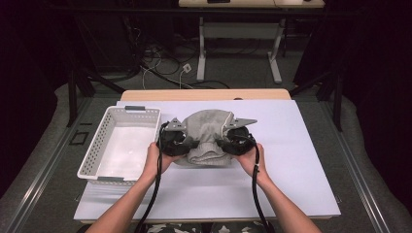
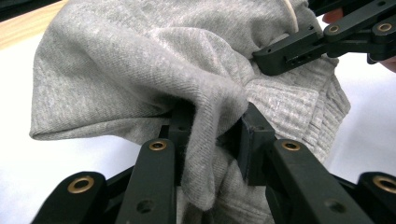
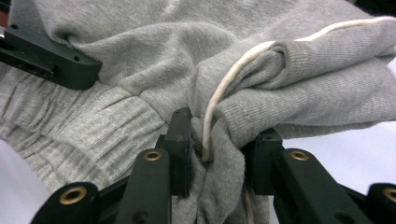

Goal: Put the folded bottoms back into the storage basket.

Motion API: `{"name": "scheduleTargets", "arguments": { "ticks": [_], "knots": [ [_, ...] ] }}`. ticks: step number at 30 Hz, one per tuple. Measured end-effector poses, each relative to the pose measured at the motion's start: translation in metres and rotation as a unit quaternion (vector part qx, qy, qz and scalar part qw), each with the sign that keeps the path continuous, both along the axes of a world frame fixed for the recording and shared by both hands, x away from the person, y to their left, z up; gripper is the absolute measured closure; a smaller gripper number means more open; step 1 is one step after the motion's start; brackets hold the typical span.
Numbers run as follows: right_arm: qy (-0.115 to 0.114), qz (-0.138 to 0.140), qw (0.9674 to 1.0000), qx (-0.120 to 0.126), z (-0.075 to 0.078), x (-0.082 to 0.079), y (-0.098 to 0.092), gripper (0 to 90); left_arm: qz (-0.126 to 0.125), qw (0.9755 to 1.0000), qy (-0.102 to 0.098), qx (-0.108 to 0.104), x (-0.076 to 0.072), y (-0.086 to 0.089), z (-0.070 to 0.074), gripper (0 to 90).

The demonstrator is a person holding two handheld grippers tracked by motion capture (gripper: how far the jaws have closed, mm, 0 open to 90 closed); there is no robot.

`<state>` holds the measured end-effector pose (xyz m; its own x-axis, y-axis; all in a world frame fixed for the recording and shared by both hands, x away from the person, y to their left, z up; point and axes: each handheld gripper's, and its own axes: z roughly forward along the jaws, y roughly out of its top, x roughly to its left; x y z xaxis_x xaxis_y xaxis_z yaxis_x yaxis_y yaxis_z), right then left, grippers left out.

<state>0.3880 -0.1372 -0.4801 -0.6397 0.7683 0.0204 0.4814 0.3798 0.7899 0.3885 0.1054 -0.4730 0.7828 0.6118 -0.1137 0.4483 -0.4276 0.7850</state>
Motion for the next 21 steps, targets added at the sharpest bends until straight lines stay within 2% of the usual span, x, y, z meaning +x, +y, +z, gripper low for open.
{"name": "scheduleTargets", "arguments": {
  "ticks": [21],
  "knots": [
    [-0.011, 0.011, 0.9999, 0.001, 0.011, -0.004, 0.011, 66.4, 0.000, 0.9999, -0.013, 0.001, -0.004, 0.011, 0.015, 71.1]
  ]
}}
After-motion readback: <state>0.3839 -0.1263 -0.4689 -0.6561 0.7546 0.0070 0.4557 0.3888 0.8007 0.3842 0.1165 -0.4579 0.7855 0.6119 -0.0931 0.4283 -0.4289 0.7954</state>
